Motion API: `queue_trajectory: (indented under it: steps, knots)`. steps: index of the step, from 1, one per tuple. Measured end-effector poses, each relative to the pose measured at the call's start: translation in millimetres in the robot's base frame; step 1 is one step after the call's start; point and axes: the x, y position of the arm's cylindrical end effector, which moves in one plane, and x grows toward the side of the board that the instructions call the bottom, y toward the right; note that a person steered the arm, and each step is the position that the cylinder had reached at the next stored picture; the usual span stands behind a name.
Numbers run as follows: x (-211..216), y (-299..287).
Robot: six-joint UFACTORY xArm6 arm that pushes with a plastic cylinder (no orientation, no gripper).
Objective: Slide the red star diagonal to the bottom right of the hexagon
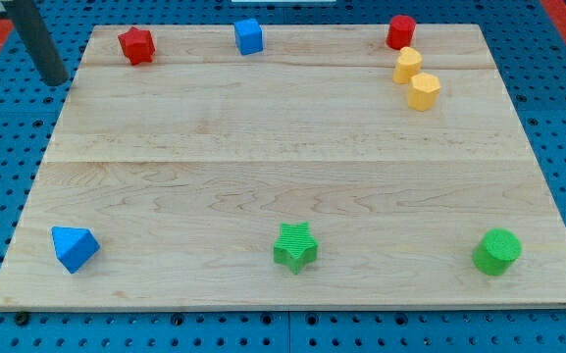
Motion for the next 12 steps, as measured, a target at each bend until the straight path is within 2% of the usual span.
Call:
queue_trajectory:
  steps: [1,2,3,4,5,6,7,8,9,10,11,12]
  knots:
    - [-11.0,0.5]
    - [-60.0,4.5]
    - [-85.5,42.4]
    - [-65.5,107.3]
    - [-3.4,181.2]
    - [19.2,220.1]
    - [-11.7,162.0]
    - [-30.3,153.5]
    - [-31.0,217.6]
    - [-31.0,258.2]
    - [-9.6,300.5]
    - [43.4,324.1]
